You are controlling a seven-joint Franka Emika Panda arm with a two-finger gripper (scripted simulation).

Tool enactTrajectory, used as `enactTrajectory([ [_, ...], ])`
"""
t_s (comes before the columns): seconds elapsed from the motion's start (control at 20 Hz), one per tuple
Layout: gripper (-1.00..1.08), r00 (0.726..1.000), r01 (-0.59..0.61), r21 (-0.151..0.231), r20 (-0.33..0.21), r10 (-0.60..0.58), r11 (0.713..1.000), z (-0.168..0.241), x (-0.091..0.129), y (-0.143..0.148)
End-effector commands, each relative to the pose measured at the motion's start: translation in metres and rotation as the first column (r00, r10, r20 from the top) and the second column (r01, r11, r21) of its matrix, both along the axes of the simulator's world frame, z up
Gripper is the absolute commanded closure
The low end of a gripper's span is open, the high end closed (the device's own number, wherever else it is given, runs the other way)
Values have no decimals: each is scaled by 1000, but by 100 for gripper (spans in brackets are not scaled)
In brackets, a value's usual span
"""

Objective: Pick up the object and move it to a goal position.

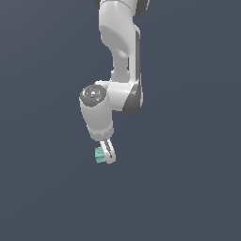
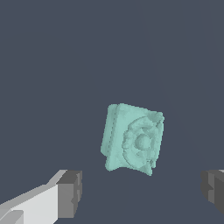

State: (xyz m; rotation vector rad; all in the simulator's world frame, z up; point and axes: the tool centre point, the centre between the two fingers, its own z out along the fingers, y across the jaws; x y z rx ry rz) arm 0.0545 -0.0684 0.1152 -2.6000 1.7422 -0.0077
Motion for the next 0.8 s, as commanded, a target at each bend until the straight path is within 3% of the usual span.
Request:
enactTrajectory([
  [0.0,-92,998,58,-2,-3,-58,998,-5,1,-3],
  [0.4,-92,986,166,-6,-10,-167,986,-14,4,-10],
  [0.75,-92,984,180,-7,-11,-180,984,-16,4,-11],
])
